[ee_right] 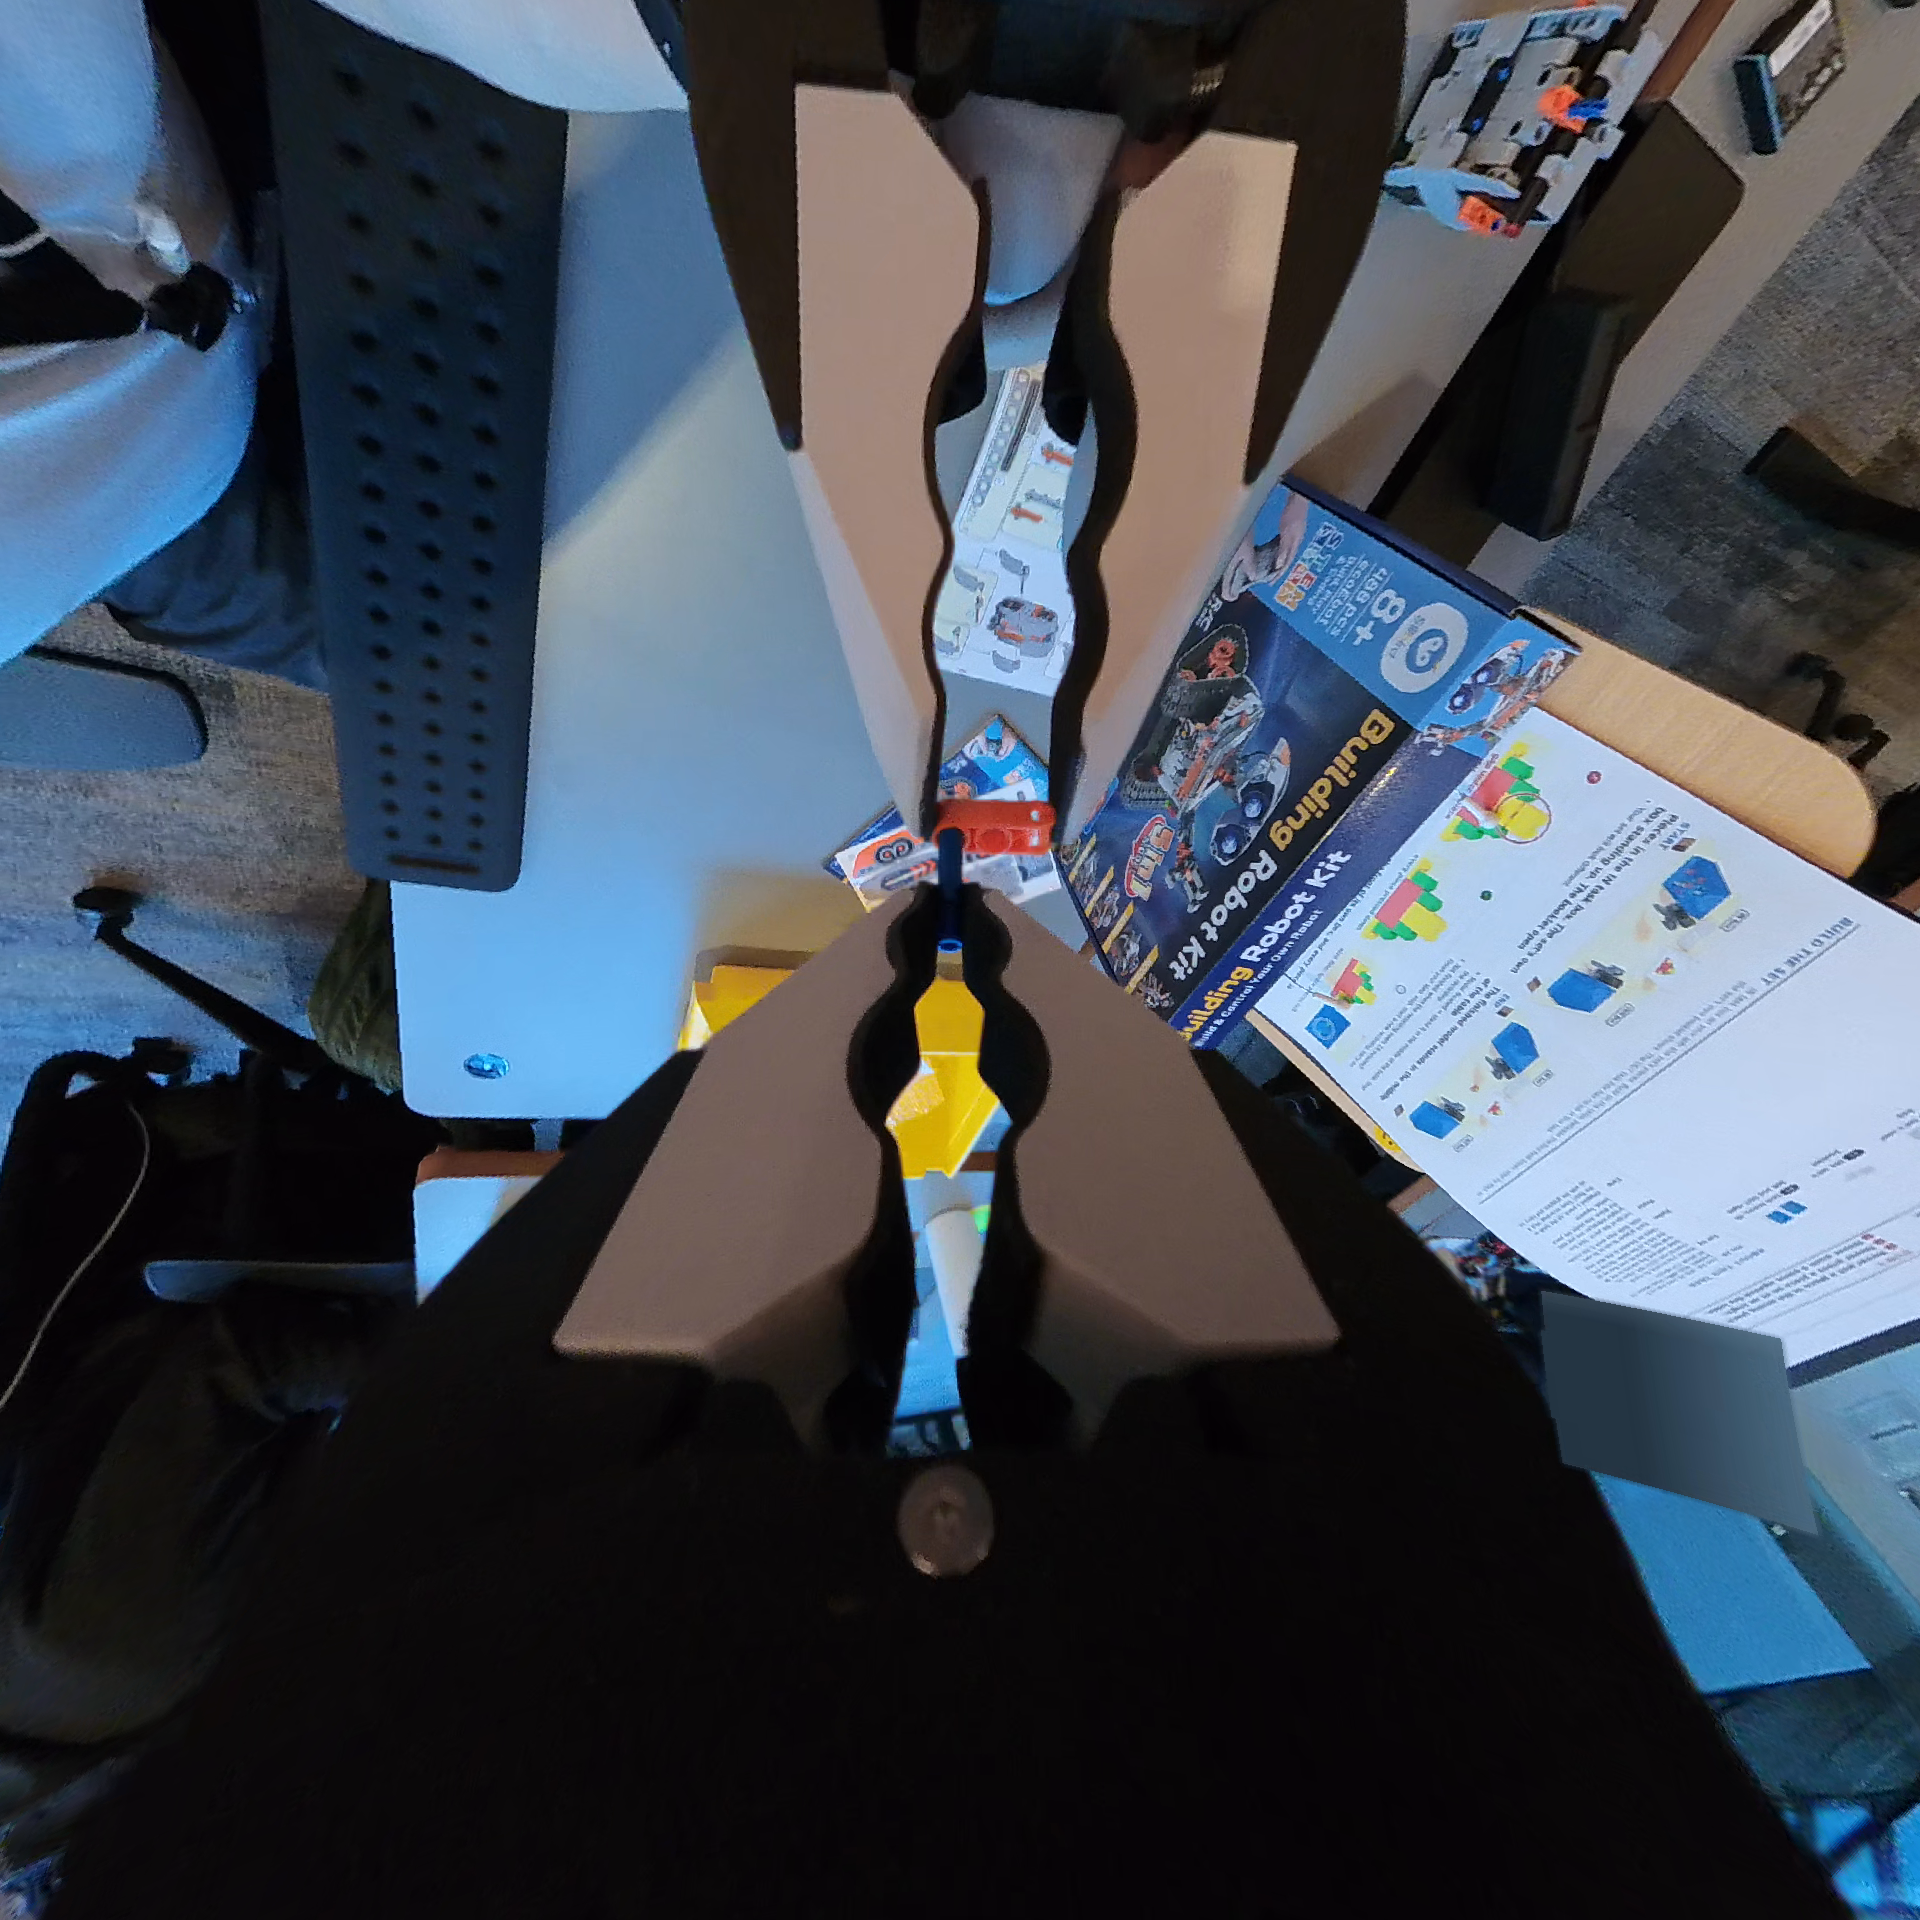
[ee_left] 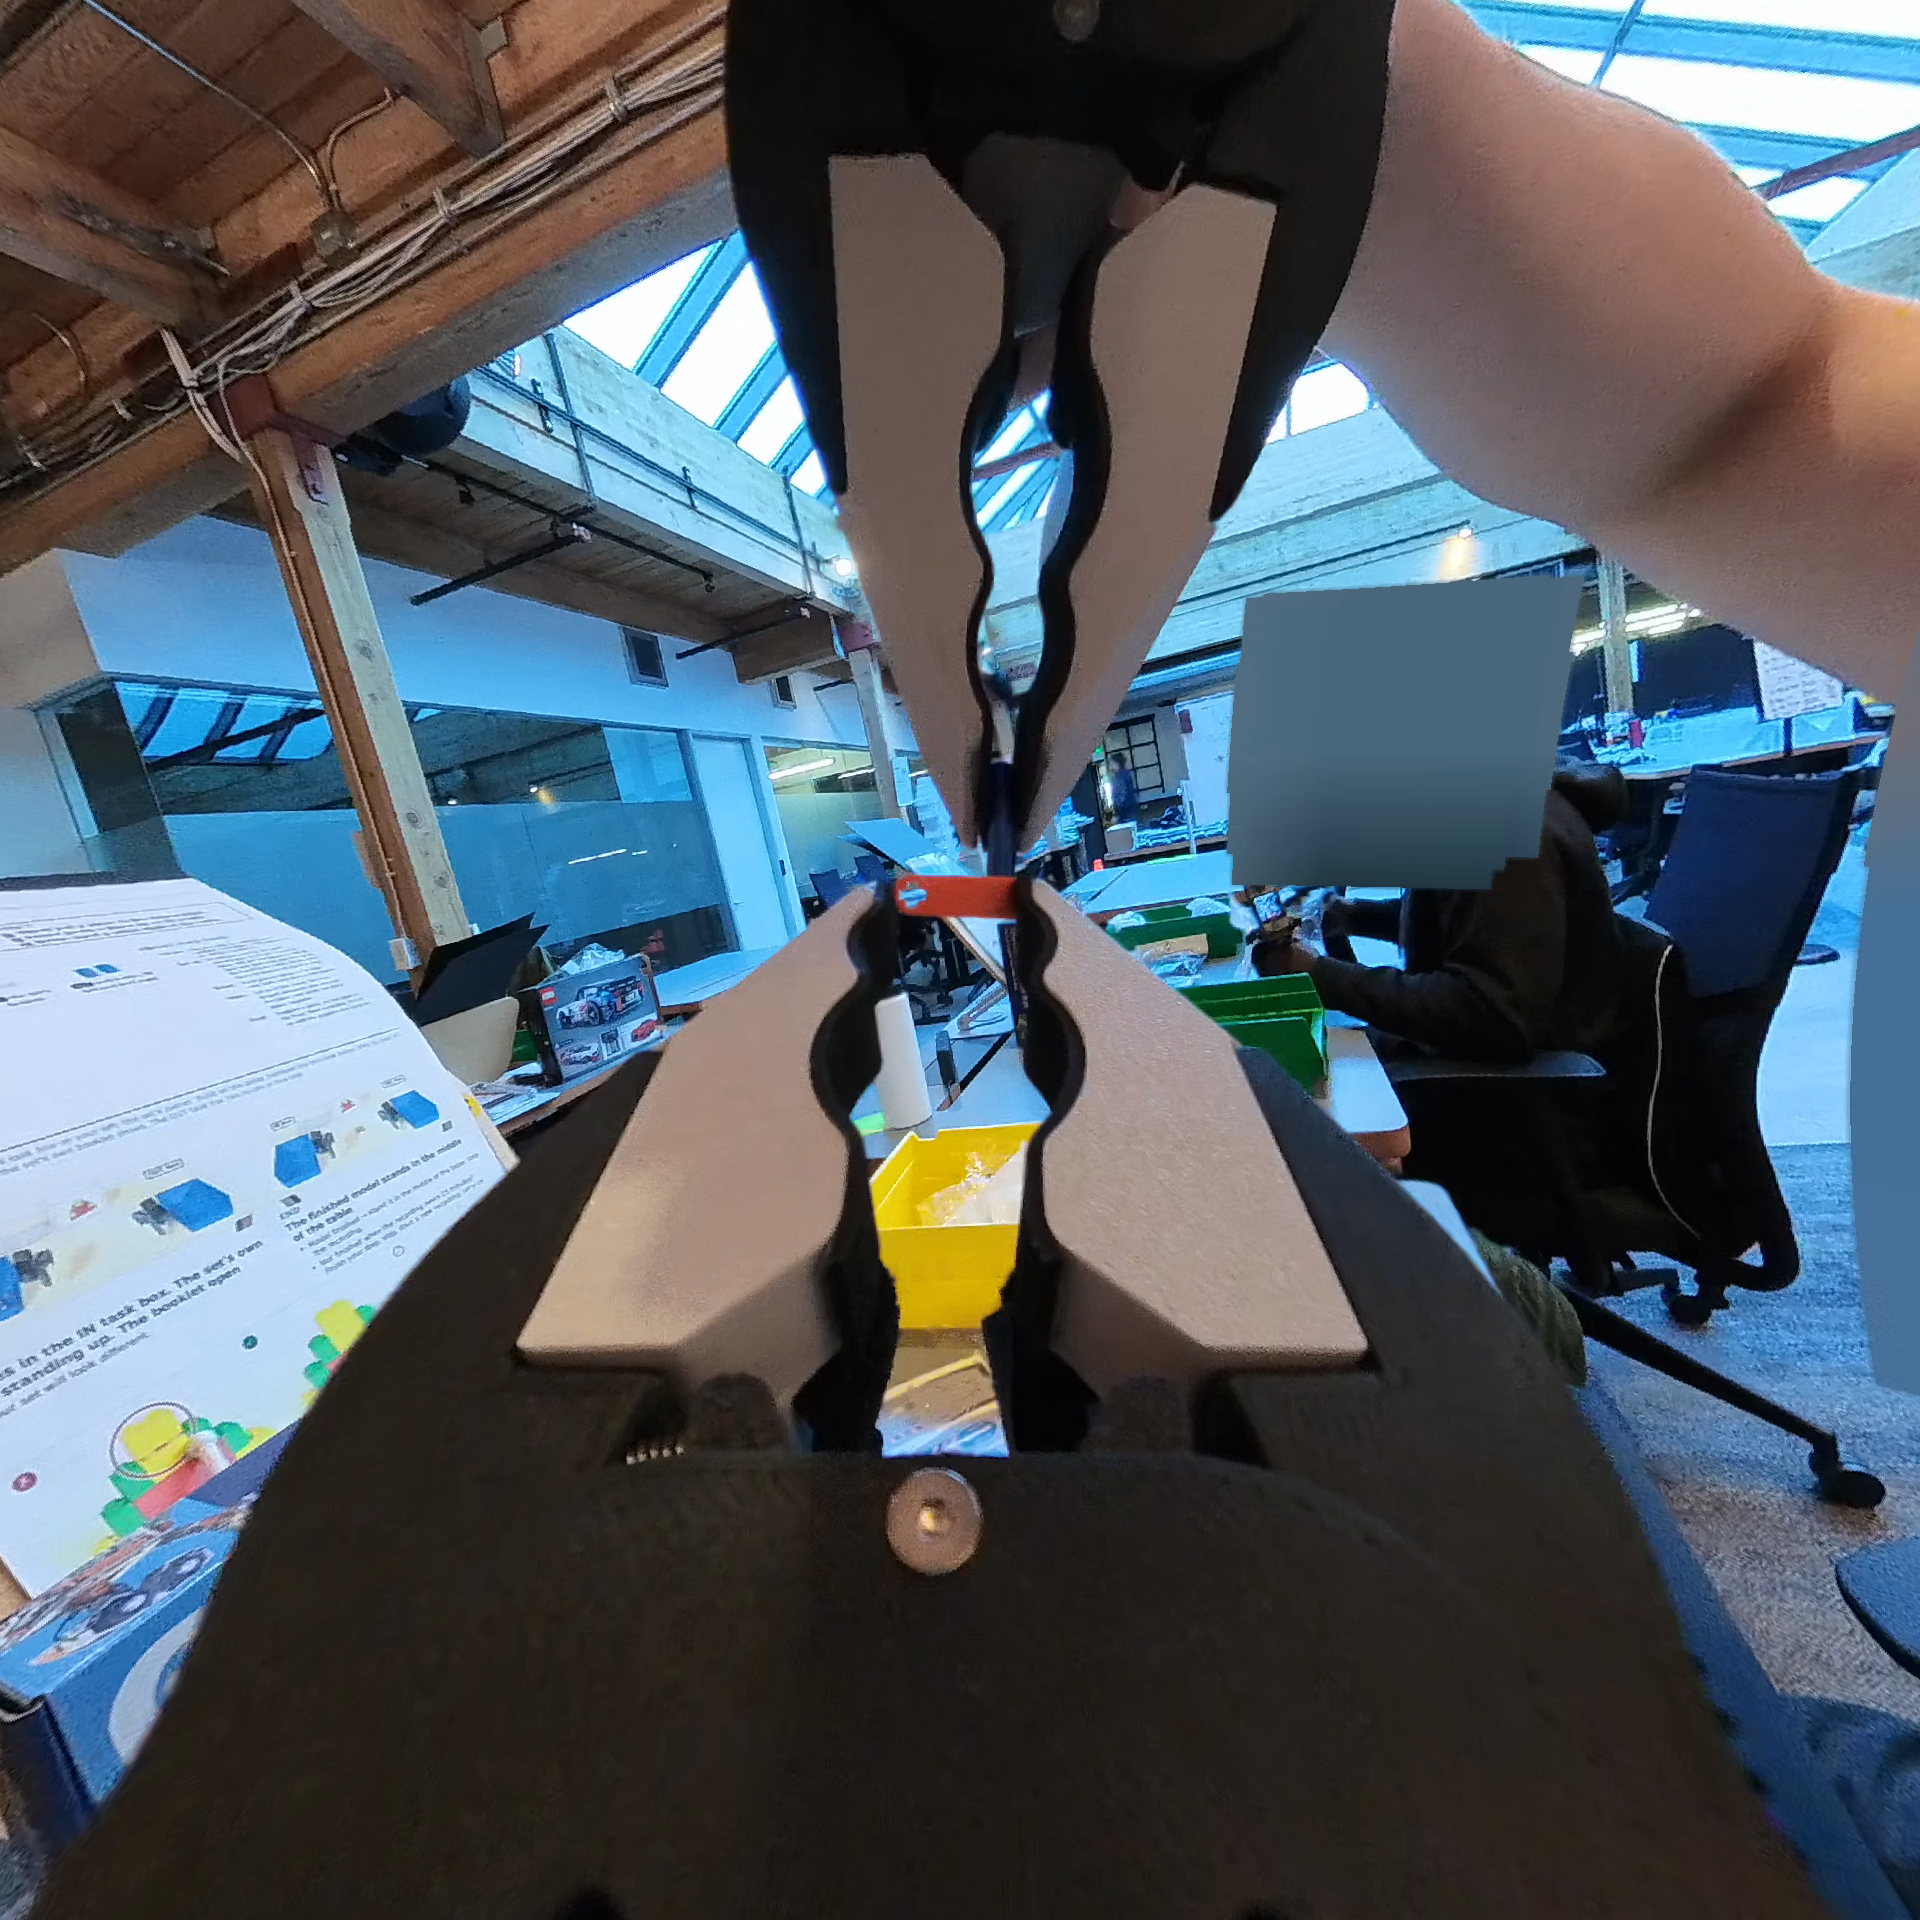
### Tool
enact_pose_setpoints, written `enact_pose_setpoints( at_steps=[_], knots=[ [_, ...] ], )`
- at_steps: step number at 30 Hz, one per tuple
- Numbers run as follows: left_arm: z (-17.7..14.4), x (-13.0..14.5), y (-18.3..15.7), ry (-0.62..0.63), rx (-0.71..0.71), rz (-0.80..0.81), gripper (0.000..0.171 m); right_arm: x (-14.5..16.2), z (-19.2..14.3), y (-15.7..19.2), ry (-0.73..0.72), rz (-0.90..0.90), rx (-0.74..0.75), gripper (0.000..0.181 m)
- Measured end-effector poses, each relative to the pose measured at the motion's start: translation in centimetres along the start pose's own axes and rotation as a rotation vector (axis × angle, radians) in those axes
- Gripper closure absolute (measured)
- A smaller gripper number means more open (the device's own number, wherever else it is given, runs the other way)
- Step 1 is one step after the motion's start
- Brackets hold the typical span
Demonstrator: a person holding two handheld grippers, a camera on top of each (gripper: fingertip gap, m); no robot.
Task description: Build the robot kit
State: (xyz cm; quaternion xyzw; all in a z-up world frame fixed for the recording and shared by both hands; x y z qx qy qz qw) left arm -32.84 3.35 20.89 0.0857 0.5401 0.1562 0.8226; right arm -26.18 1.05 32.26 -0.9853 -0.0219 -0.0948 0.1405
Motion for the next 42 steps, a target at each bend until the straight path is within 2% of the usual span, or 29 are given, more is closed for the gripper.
enact_pose_setpoints(
  at_steps=[14, 35, 38, 42],
  knots=[
    [0.5, 0.4, -0.1, 0.052, 0.026, -0.011, 0.151, -0.6, 0.8, 0.1, 0.134, -0.107, -0.010, 0.178],
    [1.0, 1.2, 0.4, 0.127, -0.020, -0.040, 0.151, -1.4, 2.4, 1.1, 0.330, -0.198, 0.199, 0.178],
    [1.1, 1.2, 0.3, 0.121, -0.019, -0.015, 0.151, -1.2, 2.3, 0.8, 0.306, -0.176, 0.156, 0.178],
    [0.5, 0.6, 0.3, 0.048, 0.001, -0.020, 0.151, -0.6, 0.9, 0.1, 0.141, -0.127, 0.066, 0.178]
  ],
)
Point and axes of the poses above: each gripper's, where its closed fingertips meet, z out along the fingers, x out of its underside, y = z × x across the jaws, the point moved 9 cm from there along -z, back along the fingers, and after that the axes turned 7 degrees about z, right-handed, at the moved point
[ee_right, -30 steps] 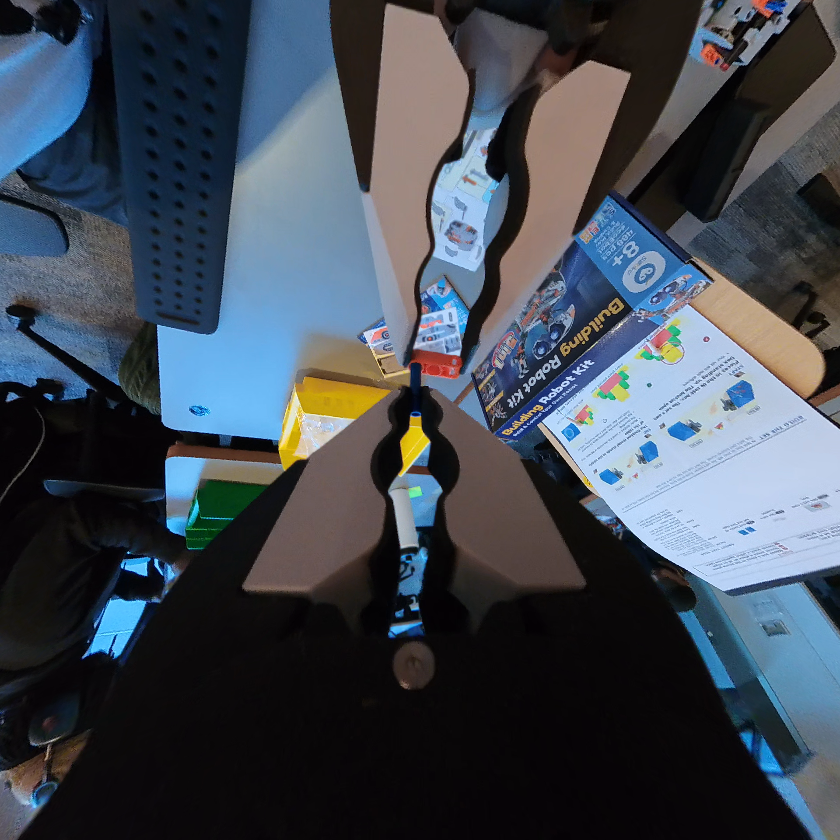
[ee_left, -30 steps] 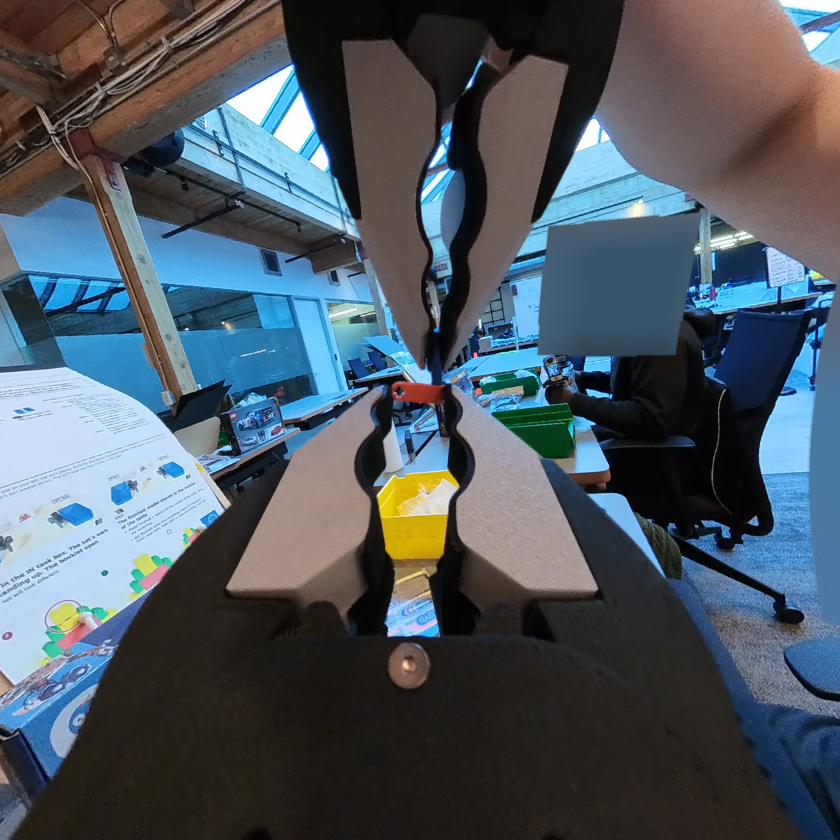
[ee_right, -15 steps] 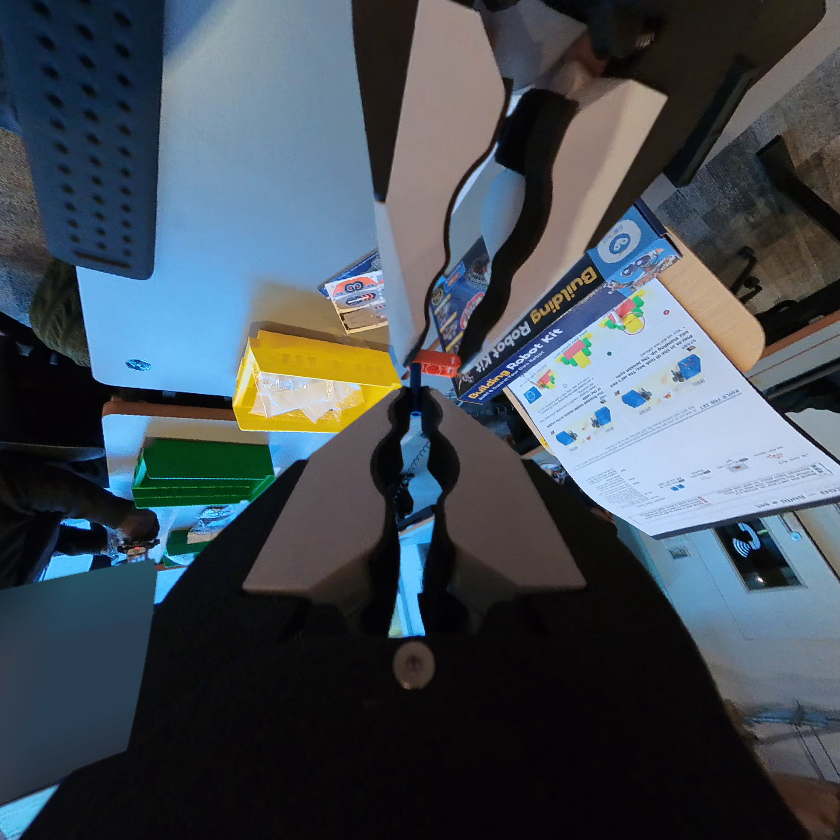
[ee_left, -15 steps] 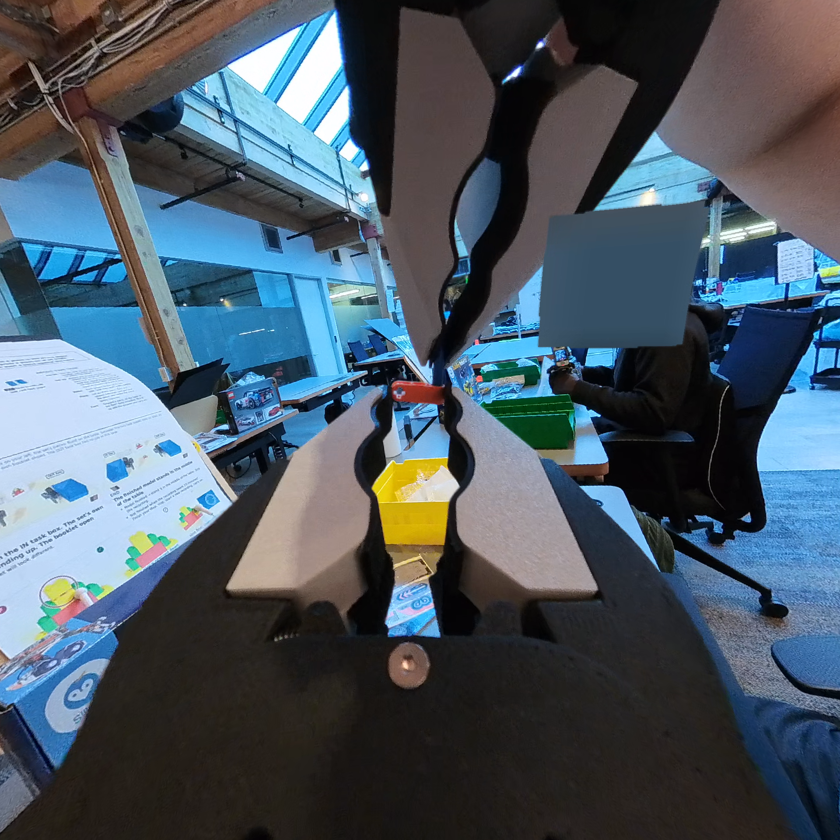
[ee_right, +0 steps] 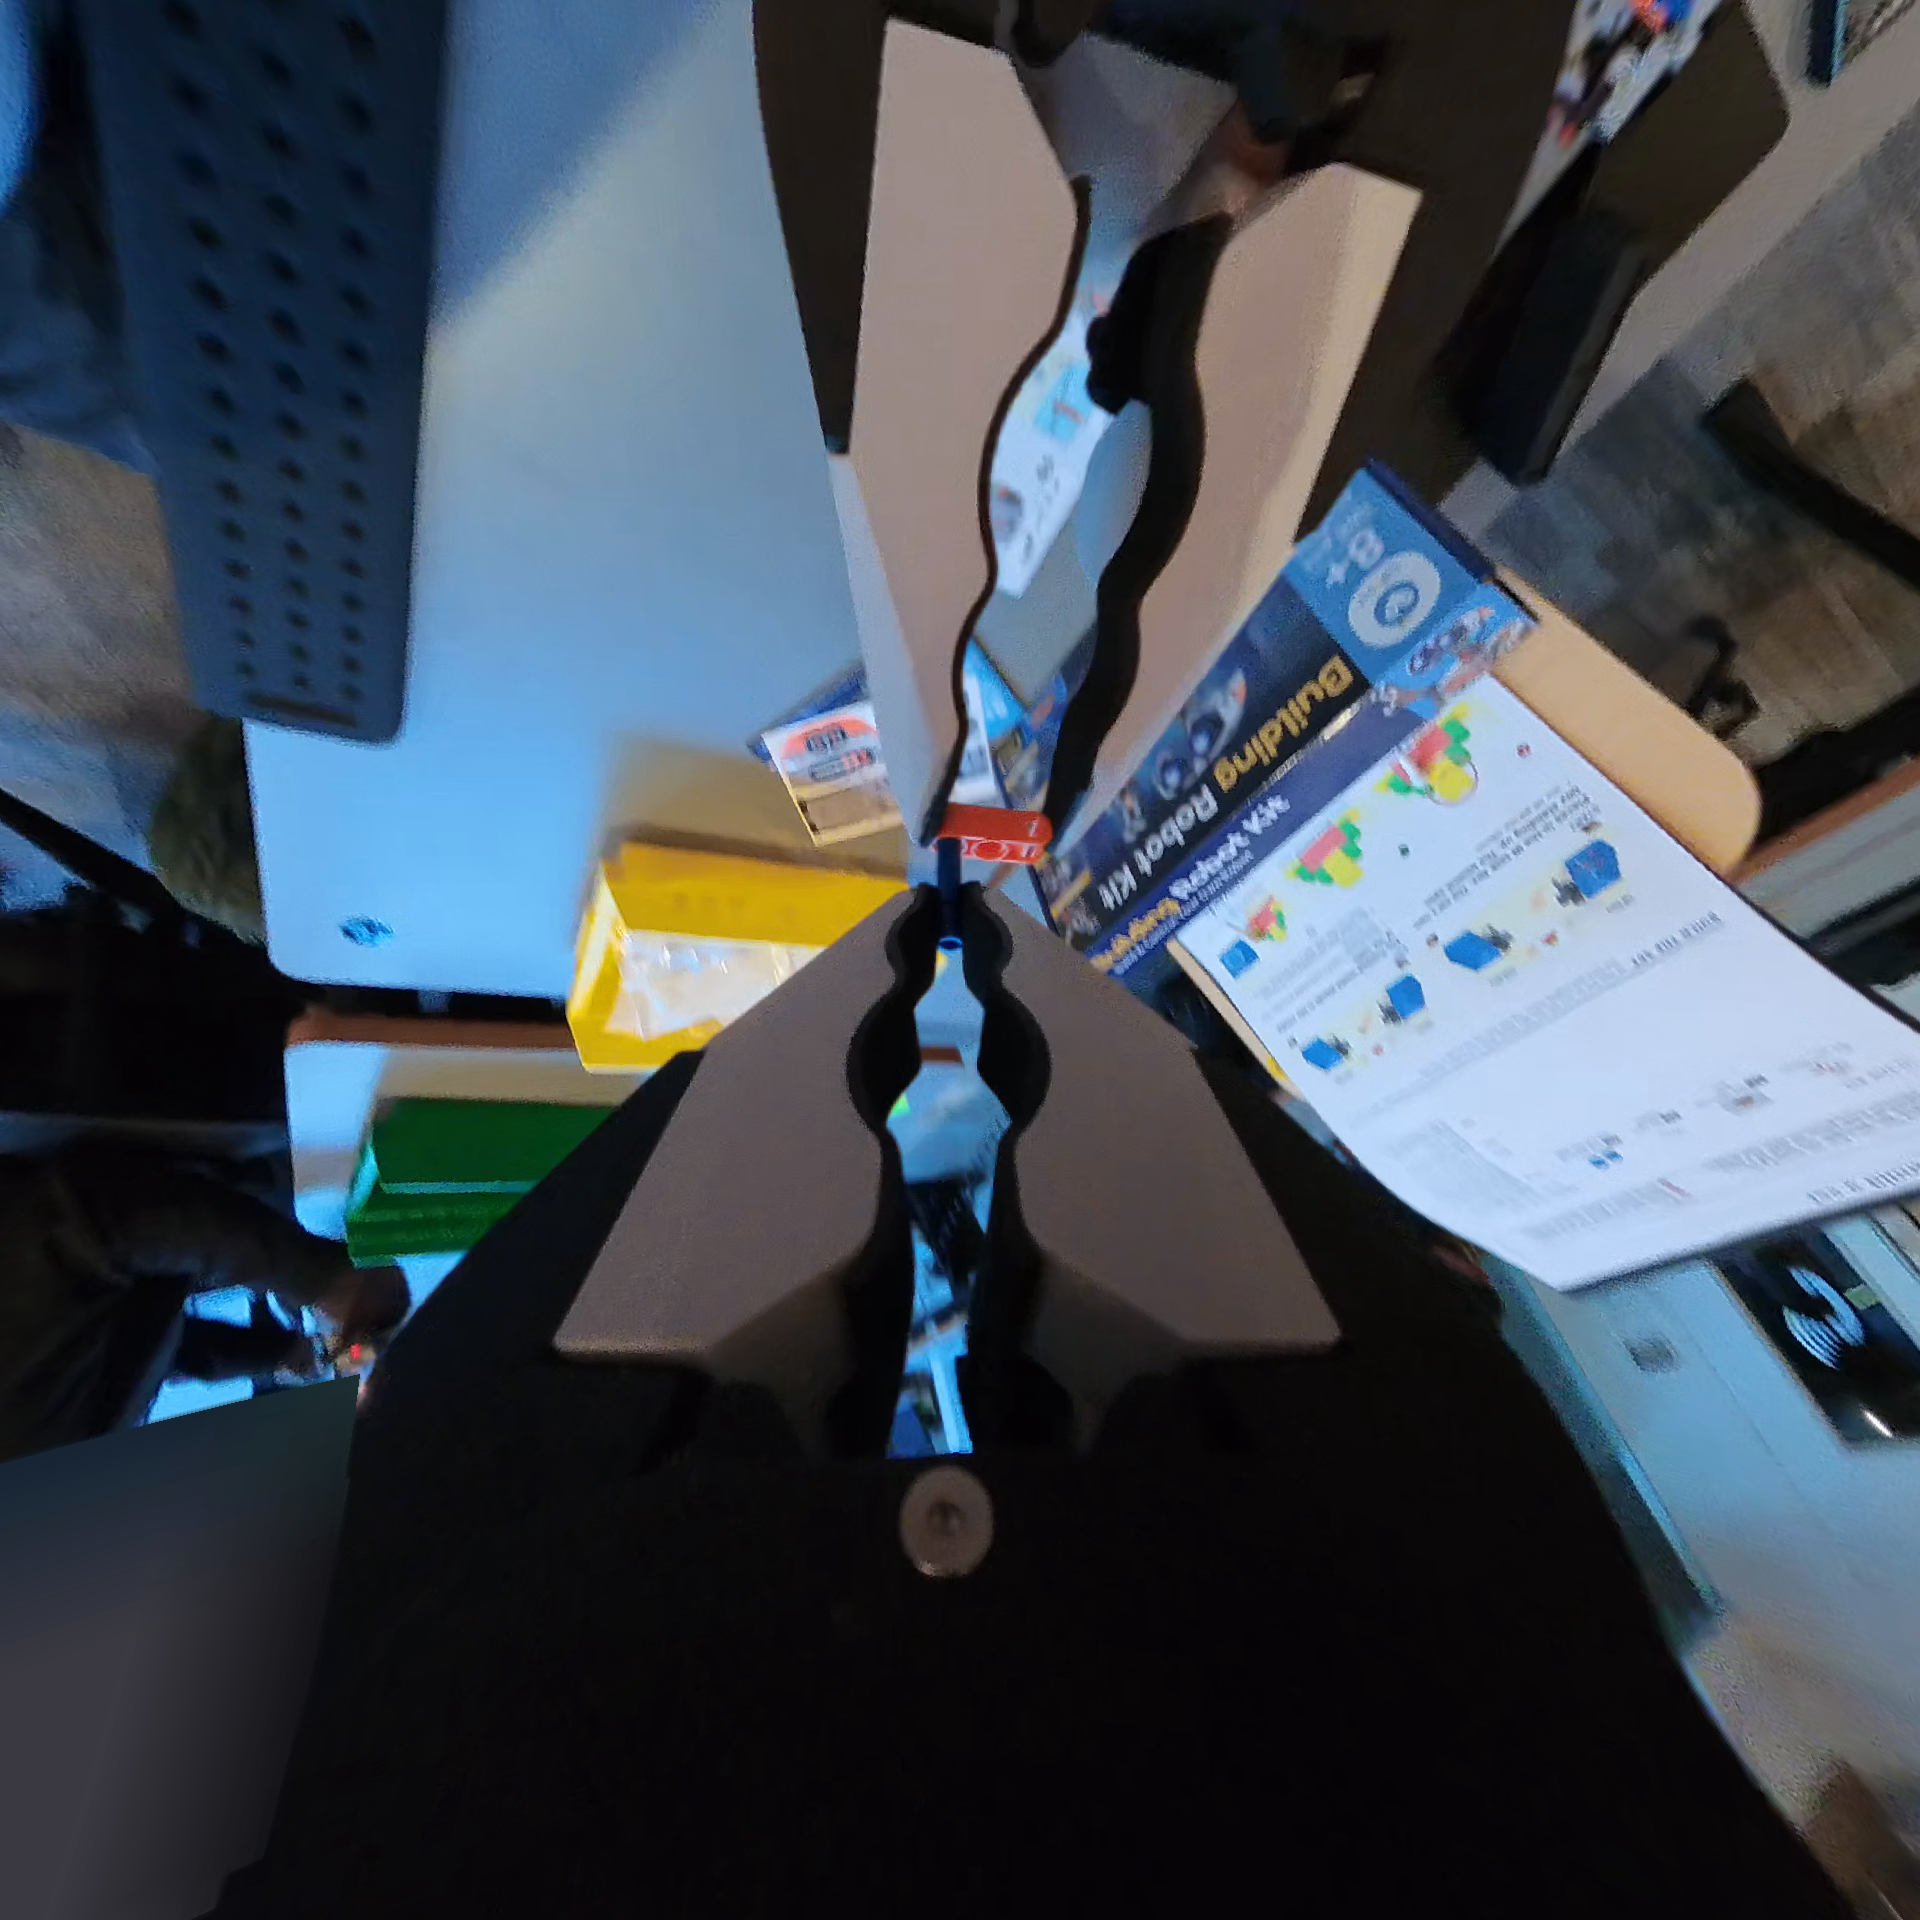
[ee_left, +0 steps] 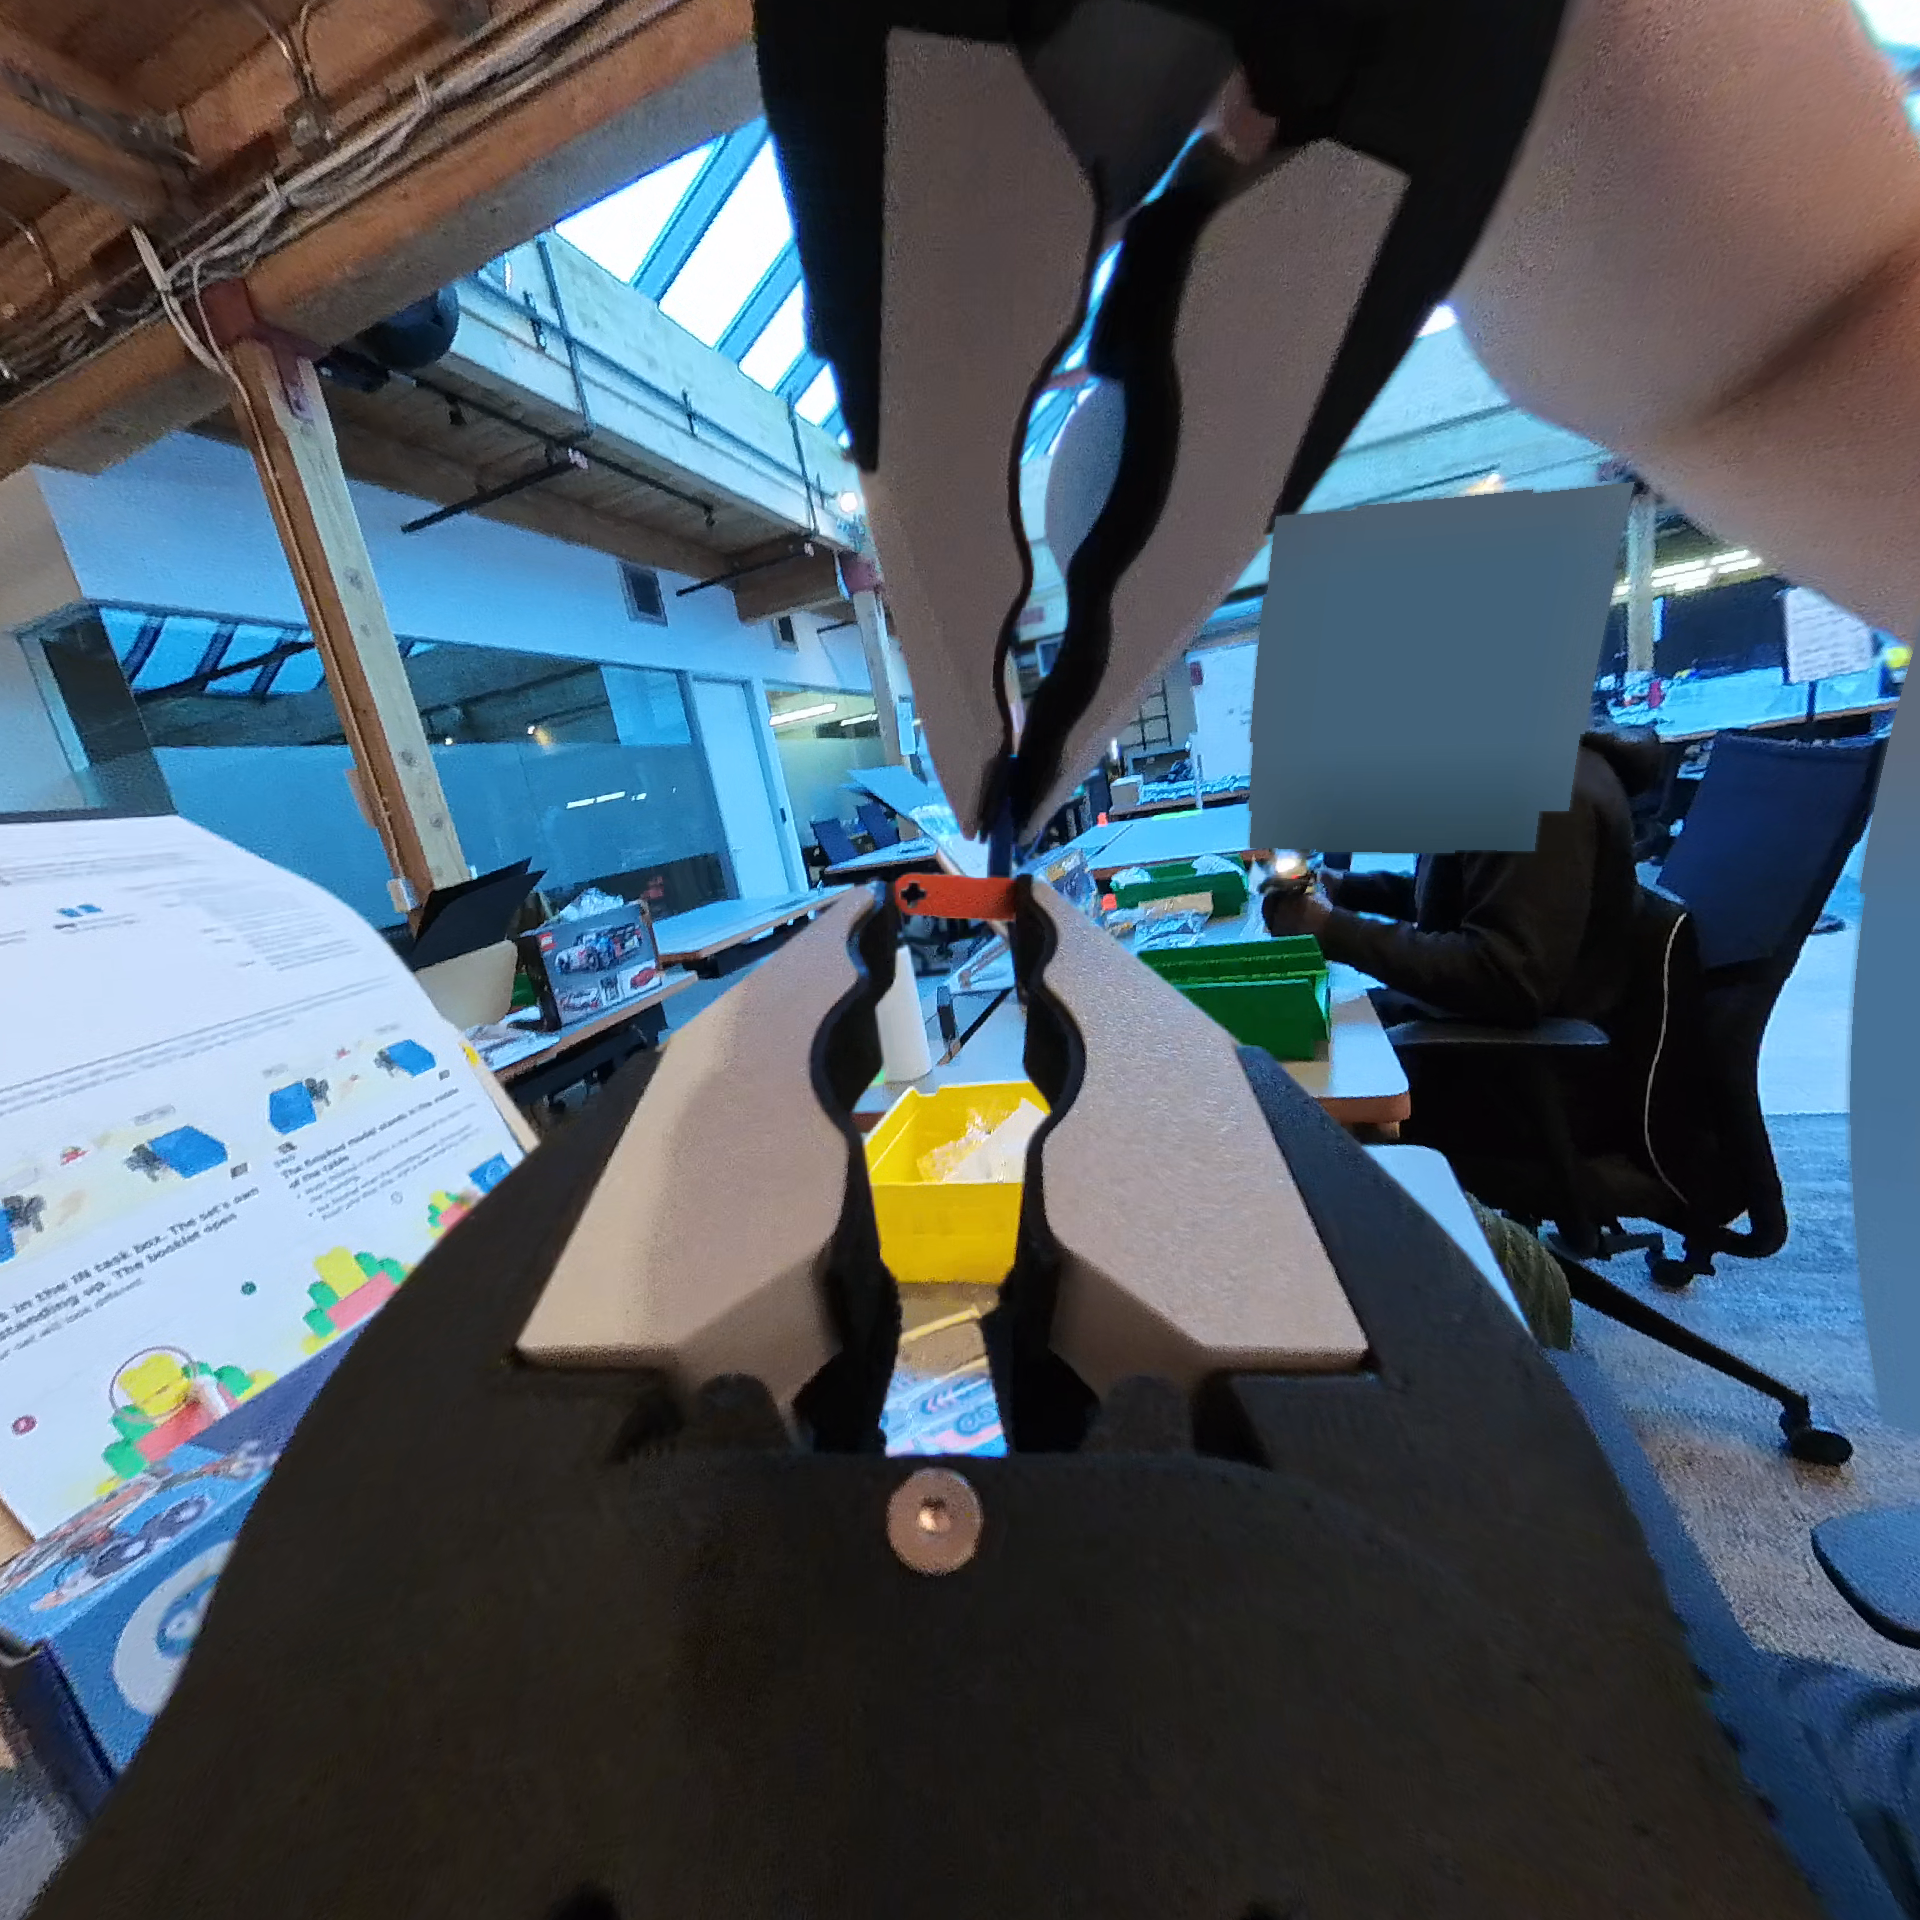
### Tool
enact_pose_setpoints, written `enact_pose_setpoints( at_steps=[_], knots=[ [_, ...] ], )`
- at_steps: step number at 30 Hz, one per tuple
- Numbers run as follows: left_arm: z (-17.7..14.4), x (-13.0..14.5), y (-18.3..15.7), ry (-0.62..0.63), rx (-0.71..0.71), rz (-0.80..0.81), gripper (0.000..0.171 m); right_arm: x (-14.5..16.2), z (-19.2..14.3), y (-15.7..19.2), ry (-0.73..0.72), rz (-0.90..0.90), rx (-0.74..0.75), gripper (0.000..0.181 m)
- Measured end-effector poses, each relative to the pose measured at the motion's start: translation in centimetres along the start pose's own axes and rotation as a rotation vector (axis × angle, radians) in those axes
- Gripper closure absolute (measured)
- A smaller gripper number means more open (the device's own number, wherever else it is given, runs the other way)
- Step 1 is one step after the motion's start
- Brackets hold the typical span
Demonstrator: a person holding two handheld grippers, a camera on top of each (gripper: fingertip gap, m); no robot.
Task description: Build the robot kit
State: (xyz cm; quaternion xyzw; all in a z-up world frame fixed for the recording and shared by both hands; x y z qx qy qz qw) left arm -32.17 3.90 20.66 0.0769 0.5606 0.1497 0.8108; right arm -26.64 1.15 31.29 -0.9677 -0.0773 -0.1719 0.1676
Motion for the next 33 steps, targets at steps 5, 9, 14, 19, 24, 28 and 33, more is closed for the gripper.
enact_pose_setpoints(
  at_steps=[5, 9, 14, 19, 24, 28, 33],
  knots=[
    [-0.4, -0.4, -0.2, -0.005, -0.003, 0.026, 0.151, 0.7, -0.2, -0.2, -0.125, 0.039, -0.048, 0.178],
    [-0.2, -0.2, -0.2, 0.013, -0.012, 0.033, 0.151, 0.8, 0.1, -0.1, -0.112, 0.040, -0.032, 0.178],
    [0.2, 0.0, -0.3, 0.063, -0.057, 0.061, 0.151, 0.2, 0.5, 0.4, 0.002, -0.019, 0.064, 0.179],
    [-0.1, -0.1, -0.1, 0.059, -0.073, 0.063, 0.151, -0.5, 0.4, 0.7, 0.057, -0.058, 0.143, 0.179],
    [-0.2, -0.1, 0.0, 0.056, -0.079, 0.050, 0.151, -0.6, 0.5, 0.8, 0.061, -0.060, 0.177, 0.179],
    [-0.2, 0.0, 0.2, 0.057, -0.098, 0.037, 0.151, -0.5, 0.6, 0.9, 0.047, -0.036, 0.217, 0.180],
    [-0.2, -0.1, 0.2, 0.061, -0.124, 0.042, 0.151, -0.3, 0.6, 1.1, 0.017, 0.005, 0.270, 0.179]
  ],
)
Point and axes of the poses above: each gripper's, where its closed fingertips meet, z out along the fingers, x out of its underside, y = z × x across the jaws, the point moved 9 cm from there along -z, back along the fingers, and after that the axes turned 7 degrees about z, right-handed, at the moved point
